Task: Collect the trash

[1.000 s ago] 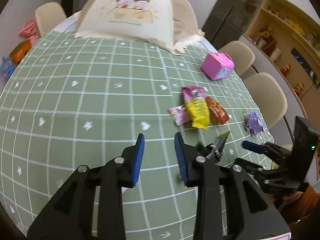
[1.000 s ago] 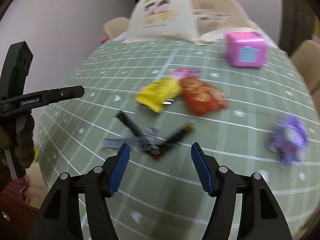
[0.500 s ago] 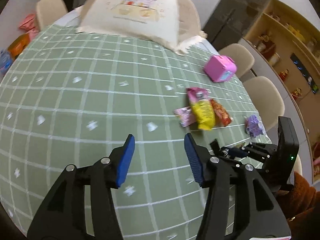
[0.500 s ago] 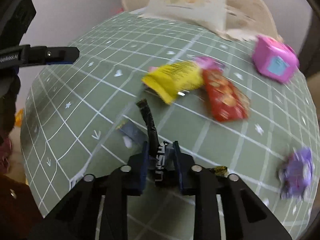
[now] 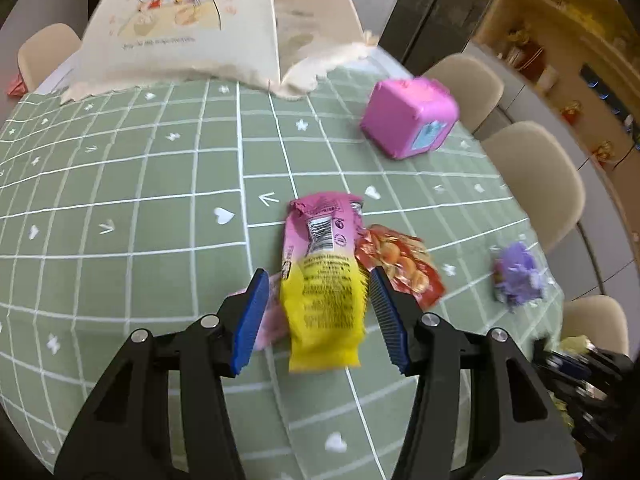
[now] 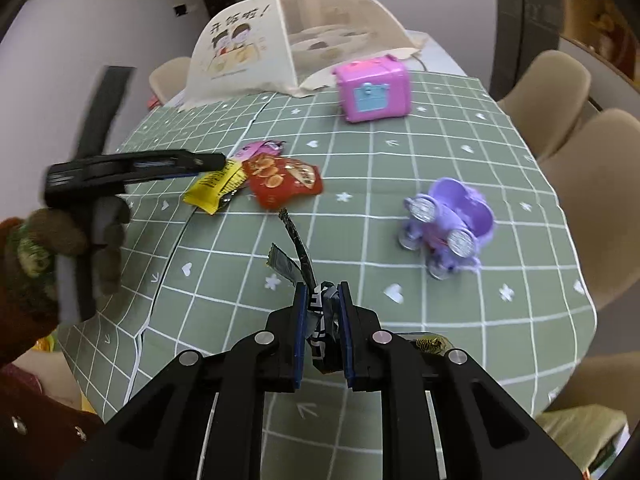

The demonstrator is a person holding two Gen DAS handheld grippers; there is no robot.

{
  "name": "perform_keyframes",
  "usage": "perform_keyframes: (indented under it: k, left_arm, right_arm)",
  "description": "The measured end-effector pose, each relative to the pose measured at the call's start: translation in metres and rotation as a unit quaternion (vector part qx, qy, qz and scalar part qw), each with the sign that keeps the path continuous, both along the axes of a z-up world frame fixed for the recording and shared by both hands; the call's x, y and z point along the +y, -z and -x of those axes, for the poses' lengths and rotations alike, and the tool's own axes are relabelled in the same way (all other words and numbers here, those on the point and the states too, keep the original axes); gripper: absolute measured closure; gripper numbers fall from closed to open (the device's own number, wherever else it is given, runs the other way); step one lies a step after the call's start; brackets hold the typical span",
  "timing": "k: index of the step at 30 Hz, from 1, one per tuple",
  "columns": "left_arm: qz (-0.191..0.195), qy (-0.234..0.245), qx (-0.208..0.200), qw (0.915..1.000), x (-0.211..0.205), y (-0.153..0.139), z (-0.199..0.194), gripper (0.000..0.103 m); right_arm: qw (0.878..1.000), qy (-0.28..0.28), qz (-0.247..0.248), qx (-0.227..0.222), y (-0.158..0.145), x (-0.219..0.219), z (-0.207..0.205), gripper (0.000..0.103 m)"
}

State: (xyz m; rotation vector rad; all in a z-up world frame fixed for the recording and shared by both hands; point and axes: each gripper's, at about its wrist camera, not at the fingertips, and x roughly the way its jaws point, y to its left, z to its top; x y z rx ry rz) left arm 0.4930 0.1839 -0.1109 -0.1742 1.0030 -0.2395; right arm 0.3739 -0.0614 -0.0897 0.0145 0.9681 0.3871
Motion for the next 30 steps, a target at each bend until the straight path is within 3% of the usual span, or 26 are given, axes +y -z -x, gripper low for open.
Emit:
perform_keyframes:
  k: [3, 5, 7, 18, 23, 30]
  left_arm:
    - [-0.018, 0.006, 0.02, 0.9996, -0.01, 0.011, -0.013, 0.053]
    - [-0.024, 0.008, 0.023, 0.9994, -0.013, 0.012, -0.015, 0.073]
    - [-0.02, 0.015, 0.011, 0.9996, -0.016, 0.002, -0.009, 0.077]
    - [0.027, -0.027, -0.083, 0.9958, -0.001, -0.087, 0.057, 0.076]
    - [0.019, -0.013, -0.107, 0.994, -0.02, -0.114, 0.088, 0.076]
    - [0.042, 0.032, -0.14, 0.9887, -0.072, -0.147, 0.135, 0.076]
  right_arm:
    - [1.0, 0.012, -0.003, 0.001, 0.0, -0.005, 0.005, 0.087]
    - [1.0, 0.017, -0.004, 0.0, -0.002, -0.007, 0.009, 0.087]
    - [1.0, 0.019, -0.003, -0.007, -0.007, -0.006, 0.014, 0.087]
    - [0.998, 0.015, -0.001, -0.057, -0.055, -0.021, 0.039, 0.087]
    - [0.996, 0.012, 0.009, -0.086, -0.078, -0.03, 0.058, 0.087]
    - [0.991, 0.03, 0.021, -0.129, -0.111, -0.062, 0.093, 0.087]
